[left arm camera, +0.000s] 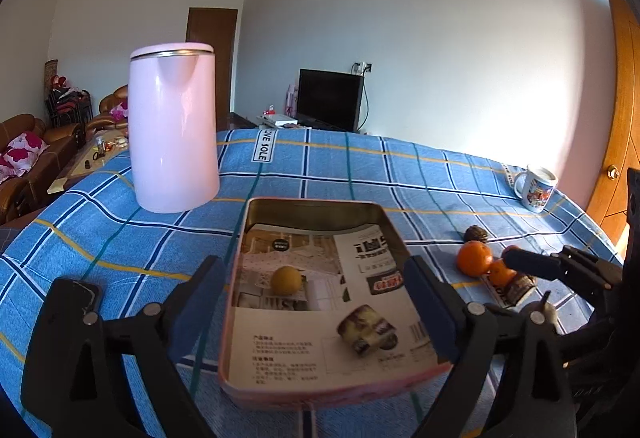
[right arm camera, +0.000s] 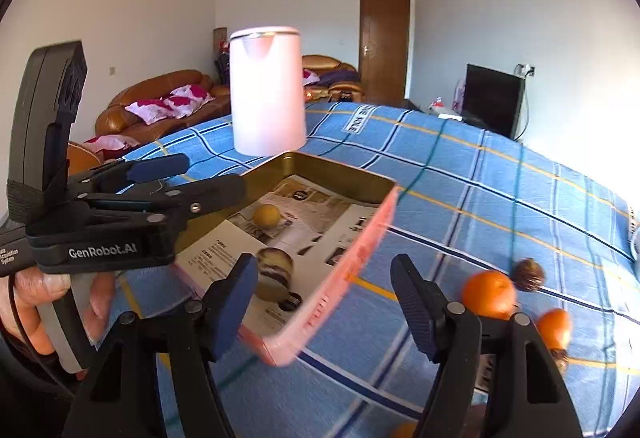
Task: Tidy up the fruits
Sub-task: 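Carry both held items into the tin box and open both grippers, then grasp the yellow fruit with the left gripper while the right gripper grasps the purple root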
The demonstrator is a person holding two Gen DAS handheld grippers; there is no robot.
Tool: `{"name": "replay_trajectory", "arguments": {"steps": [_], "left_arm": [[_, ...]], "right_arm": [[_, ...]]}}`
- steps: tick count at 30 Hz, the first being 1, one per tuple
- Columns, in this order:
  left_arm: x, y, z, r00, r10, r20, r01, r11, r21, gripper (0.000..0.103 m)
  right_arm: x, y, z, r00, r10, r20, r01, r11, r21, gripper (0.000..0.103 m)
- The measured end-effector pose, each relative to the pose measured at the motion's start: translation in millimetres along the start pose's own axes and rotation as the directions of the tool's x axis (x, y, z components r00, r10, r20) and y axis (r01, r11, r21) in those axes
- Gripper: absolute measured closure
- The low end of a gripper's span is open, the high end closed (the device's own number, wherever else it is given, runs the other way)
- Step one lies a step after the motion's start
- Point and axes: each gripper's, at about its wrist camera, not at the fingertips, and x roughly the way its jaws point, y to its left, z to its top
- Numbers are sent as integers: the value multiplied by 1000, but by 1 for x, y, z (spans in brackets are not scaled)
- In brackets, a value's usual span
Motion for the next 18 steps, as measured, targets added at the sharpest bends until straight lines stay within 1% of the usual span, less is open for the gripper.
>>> {"name": "replay_trajectory", "arguments": {"steps": [1,2,3,5,7,9,13,15,18], "left_arm": [[-5,-6,-3,1000,-15,10,15,1000,-1,10],[-7,-14,-5,999,-34,15,34,999,1,10],[-9,-22,-8,999,-52,13,52,999,6,9],[-10,-39,-12,996,-88,9,88,996,20,8],[-8,-54,-17,993,-115,-3,115,993,37,8],[-4,-68,-21,991,-131,-22,132,990,57,8],[0,-84,-33,990,-131,-52,135,987,87,8],[1,-90,-37,991,-121,-53,126,987,99,8],[1,-96,-42,991,-120,-59,126,986,112,8]], "right_arm": [[-15,-9,-8,999,-23,23,22,1000,14,26],[-28,-19,-15,998,-56,42,55,998,34,21],[-40,-30,-24,994,-94,56,90,994,61,19],[-57,-49,-39,985,-157,66,148,982,117,18],[-67,-63,-54,979,-194,59,182,969,167,18],[-70,-71,-63,979,-197,44,185,963,197,18],[-60,-77,-68,983,-184,20,176,960,219,18],[-57,-77,-68,982,-186,13,179,960,215,18],[-48,-75,-69,983,-184,-25,186,961,204,18]]}}
